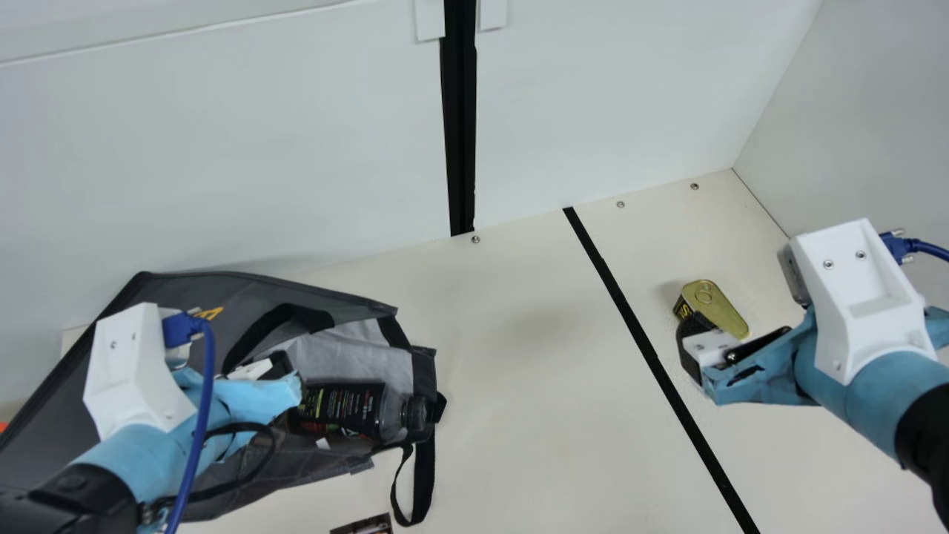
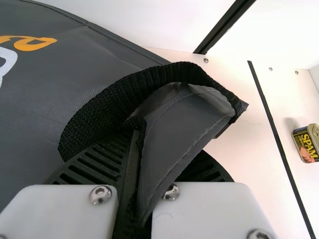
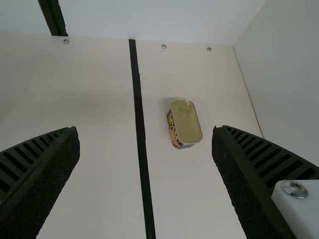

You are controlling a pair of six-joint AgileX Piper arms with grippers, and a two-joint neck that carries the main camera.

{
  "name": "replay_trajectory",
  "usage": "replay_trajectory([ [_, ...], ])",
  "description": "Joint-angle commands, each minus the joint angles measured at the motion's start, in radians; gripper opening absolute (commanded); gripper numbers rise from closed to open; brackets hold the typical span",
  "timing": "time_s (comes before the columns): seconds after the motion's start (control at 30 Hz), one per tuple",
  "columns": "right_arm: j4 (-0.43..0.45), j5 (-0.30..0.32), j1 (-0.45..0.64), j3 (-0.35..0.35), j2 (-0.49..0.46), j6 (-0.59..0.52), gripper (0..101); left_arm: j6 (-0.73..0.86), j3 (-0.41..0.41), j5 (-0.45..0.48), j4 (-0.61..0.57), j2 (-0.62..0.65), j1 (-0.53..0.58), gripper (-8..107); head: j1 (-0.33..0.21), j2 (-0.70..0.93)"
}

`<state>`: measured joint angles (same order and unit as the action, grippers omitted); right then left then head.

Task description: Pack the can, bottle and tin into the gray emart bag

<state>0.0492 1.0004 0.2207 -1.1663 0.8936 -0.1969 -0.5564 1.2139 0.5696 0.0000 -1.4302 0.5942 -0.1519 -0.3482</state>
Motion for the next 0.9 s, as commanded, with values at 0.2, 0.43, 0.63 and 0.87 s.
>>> replay_trajectory([
  [0.2, 0.005, 0.034, 0.016, -0.02, -0.006, 0.001, 91, 0.0, 0.0, 0.0, 0.0, 0.0, 0.0, 10, -0.023, -0.001],
  [0.43, 0.004, 0.054, 0.024, -0.033, -0.01, -0.001, 91, 0.0, 0.0, 0.0, 0.0, 0.0, 0.0, 10, -0.023, -0.001],
  [0.63, 0.001, 0.069, 0.035, -0.044, -0.011, -0.006, 91, 0.0, 0.0, 0.0, 0.0, 0.0, 0.0, 10, -0.023, -0.001],
  [0.87, -0.009, 0.081, 0.052, -0.052, -0.009, -0.018, 91, 0.0, 0.0, 0.0, 0.0, 0.0, 0.0, 10, -0.023, -0.001],
])
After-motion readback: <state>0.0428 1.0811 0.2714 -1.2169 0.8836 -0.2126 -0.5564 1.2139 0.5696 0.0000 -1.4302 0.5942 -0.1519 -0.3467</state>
